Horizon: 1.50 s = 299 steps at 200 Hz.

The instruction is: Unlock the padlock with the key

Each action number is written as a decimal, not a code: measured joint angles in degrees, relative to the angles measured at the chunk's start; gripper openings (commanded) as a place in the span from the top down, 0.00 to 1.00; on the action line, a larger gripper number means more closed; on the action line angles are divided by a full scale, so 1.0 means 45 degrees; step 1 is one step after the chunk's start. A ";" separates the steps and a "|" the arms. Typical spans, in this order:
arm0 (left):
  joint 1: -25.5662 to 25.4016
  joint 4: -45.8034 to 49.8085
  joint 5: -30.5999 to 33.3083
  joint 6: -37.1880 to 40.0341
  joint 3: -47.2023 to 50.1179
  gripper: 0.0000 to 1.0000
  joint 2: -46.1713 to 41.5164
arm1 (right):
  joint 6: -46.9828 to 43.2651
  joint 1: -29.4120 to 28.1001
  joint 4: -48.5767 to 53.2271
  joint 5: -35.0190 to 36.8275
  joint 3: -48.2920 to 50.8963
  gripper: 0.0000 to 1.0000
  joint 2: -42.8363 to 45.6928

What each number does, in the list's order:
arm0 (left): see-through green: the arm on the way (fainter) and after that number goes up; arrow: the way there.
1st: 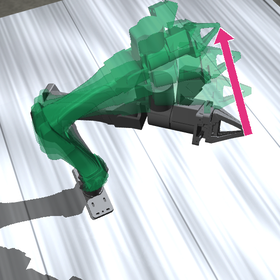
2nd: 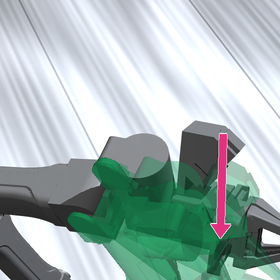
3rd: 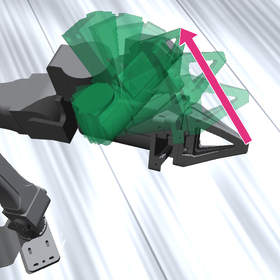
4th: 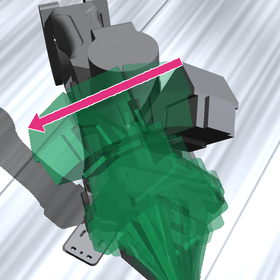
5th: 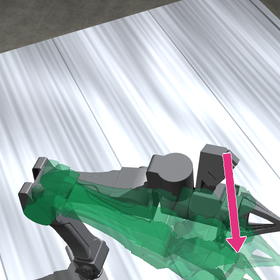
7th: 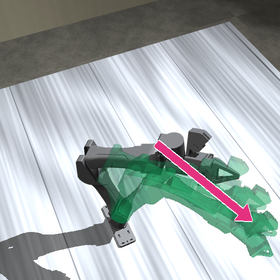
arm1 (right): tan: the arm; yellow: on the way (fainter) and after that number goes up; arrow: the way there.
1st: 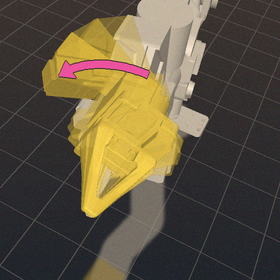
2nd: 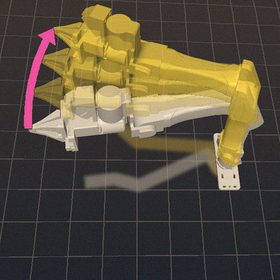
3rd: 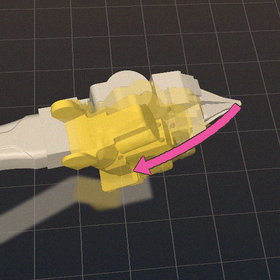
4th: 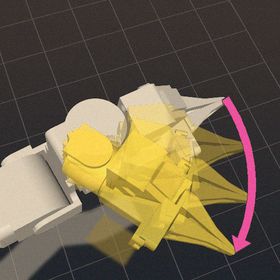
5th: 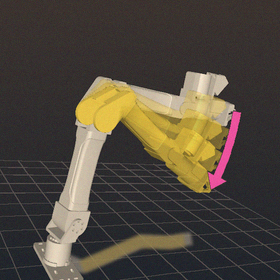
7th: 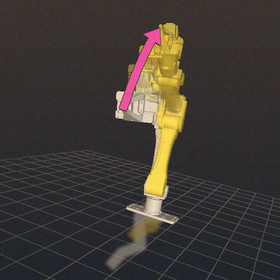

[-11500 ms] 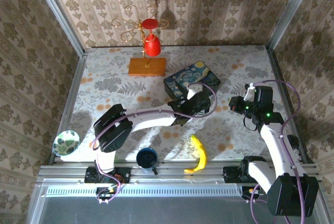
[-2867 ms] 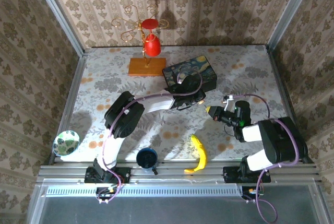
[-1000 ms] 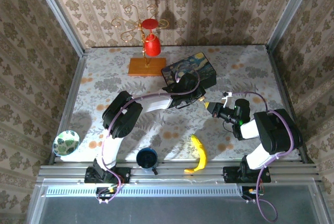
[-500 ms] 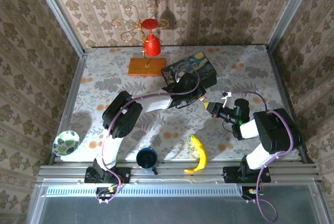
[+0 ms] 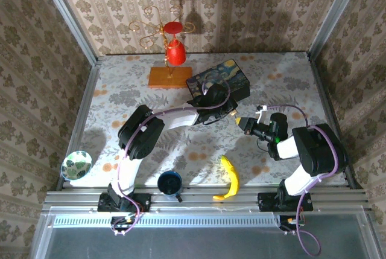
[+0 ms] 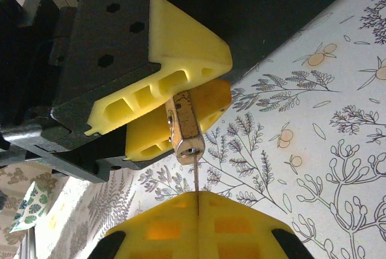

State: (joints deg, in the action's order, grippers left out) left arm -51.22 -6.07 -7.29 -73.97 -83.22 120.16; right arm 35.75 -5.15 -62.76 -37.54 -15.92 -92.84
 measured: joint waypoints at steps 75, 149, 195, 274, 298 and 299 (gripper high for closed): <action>-0.0005 -0.0010 -0.0005 0.0000 0.0029 1.00 -0.0005 | -0.0039 0.0015 -0.0015 0.0024 0.0063 1.00 0.0121; -0.0039 -0.0160 -0.0005 0.0005 0.0170 1.00 -0.0005 | 0.0015 0.0112 -0.0257 0.0049 0.0097 1.00 0.0131; -0.0039 -0.0180 -0.0010 0.0010 0.0170 1.00 0.0000 | 0.0019 0.0155 -0.0287 0.0049 0.0068 1.00 0.0029; 0.0010 -0.0180 0.0083 0.0044 0.0170 1.00 0.0000 | 0.0219 0.0151 -0.0257 -0.0131 -0.0369 1.00 -0.0427; 0.0049 -0.0189 0.0097 0.0039 0.0170 1.00 0.0000 | 0.0321 0.0131 -0.0131 -0.0136 -0.0481 1.00 -0.0432; 0.0049 -0.0189 0.0097 0.0044 0.0170 1.00 0.0000 | 0.0330 0.0131 -0.0126 -0.0136 -0.0486 1.00 -0.0432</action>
State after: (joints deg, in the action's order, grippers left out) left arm -51.00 -6.92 -6.85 -73.78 -82.46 120.16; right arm 37.23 -4.56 -63.33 -38.15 -18.11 -94.78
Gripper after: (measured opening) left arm 0.278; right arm 0.060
